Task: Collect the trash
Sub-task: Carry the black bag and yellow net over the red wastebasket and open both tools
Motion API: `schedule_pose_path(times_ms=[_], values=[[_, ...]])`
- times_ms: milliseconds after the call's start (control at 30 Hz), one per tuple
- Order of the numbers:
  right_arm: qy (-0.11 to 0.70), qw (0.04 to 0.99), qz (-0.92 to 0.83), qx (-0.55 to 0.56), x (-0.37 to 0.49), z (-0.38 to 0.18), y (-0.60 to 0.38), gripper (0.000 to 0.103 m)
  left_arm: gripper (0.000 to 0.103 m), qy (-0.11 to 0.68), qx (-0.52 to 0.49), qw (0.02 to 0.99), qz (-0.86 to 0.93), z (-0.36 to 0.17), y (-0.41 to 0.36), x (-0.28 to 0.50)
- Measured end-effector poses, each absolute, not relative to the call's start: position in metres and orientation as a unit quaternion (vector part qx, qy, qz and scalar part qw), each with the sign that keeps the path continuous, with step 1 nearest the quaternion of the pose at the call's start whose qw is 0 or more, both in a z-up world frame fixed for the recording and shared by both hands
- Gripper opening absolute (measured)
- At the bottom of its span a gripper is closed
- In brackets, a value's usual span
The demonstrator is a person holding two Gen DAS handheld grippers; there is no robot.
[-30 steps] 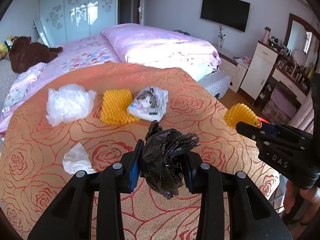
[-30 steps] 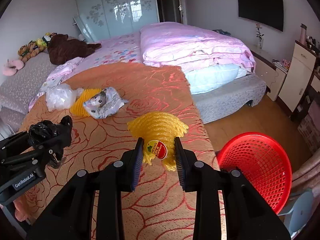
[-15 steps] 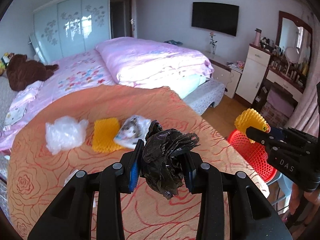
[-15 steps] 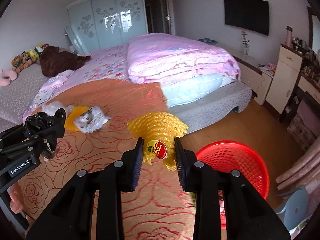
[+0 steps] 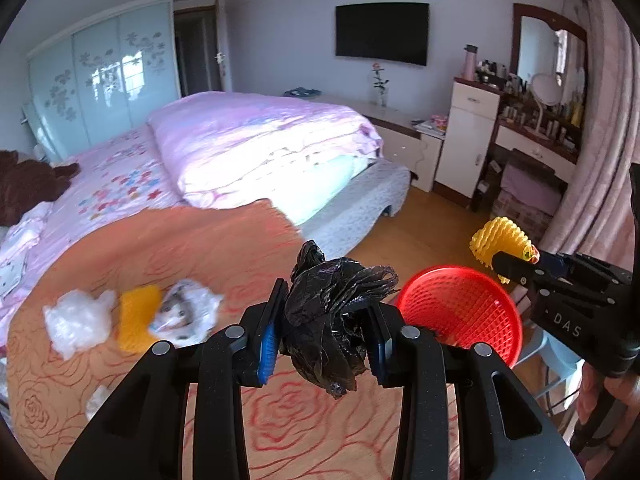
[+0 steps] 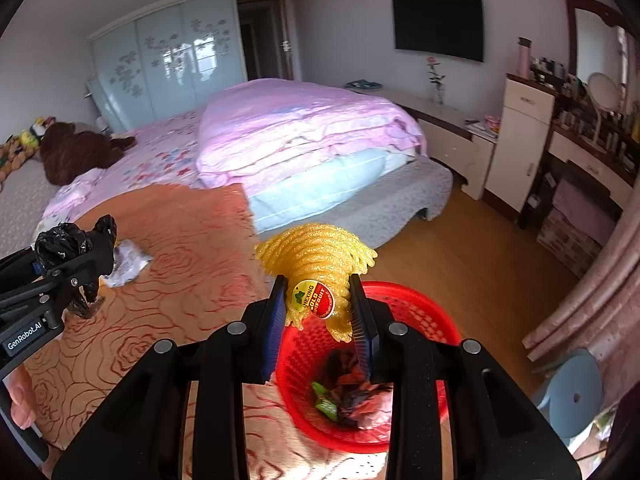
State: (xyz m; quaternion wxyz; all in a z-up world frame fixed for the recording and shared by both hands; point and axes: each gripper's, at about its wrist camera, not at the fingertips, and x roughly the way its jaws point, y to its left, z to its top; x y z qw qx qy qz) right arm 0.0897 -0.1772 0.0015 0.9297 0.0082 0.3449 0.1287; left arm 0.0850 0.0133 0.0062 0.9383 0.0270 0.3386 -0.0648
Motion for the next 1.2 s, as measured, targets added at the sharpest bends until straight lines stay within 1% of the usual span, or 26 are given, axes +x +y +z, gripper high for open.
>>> schedule_pose_path(times_ms=[433, 667, 900, 1000, 1033, 1067, 1100, 1200], values=[[0.367, 0.926, 0.071, 0.056, 0.097, -0.027, -0.231, 0.030, 0.034, 0.366, 0.039, 0.918, -0.149, -0.021, -0.054, 0.113], [0.393, 0.916, 0.046, 0.068, 0.108, -0.053, -0.245, 0.030, 0.034, 0.385, 0.046, 0.906, -0.167, -0.044, -0.081, 0.124], [0.430, 0.899, 0.032, 0.075, 0.121, -0.080, -0.253, 0.031, 0.035, 0.423, 0.059, 0.885, -0.186, -0.072, -0.100, 0.136], [0.442, 0.894, 0.032, 0.074, 0.124, -0.089, -0.250, 0.032, 0.039, 0.436, 0.062, 0.877, -0.192, -0.081, -0.105, 0.139], [0.443, 0.893, 0.032, 0.074, 0.124, -0.089, -0.249, 0.033, 0.043, 0.439, 0.061, 0.876, -0.192, -0.083, -0.104, 0.140], [0.444, 0.892, 0.033, 0.076, 0.125, -0.091, -0.249, 0.041, 0.048, 0.441, 0.061, 0.875, -0.191, -0.084, -0.104, 0.141], [0.444, 0.892, 0.034, 0.080, 0.125, -0.091, -0.250, 0.048, 0.049, 0.441, 0.060, 0.875, -0.190, -0.086, -0.103, 0.142], [0.448, 0.890, 0.030, 0.080, 0.126, -0.093, -0.253, 0.050, 0.056, 0.441, 0.055, 0.875, -0.189, -0.086, -0.098, 0.142]])
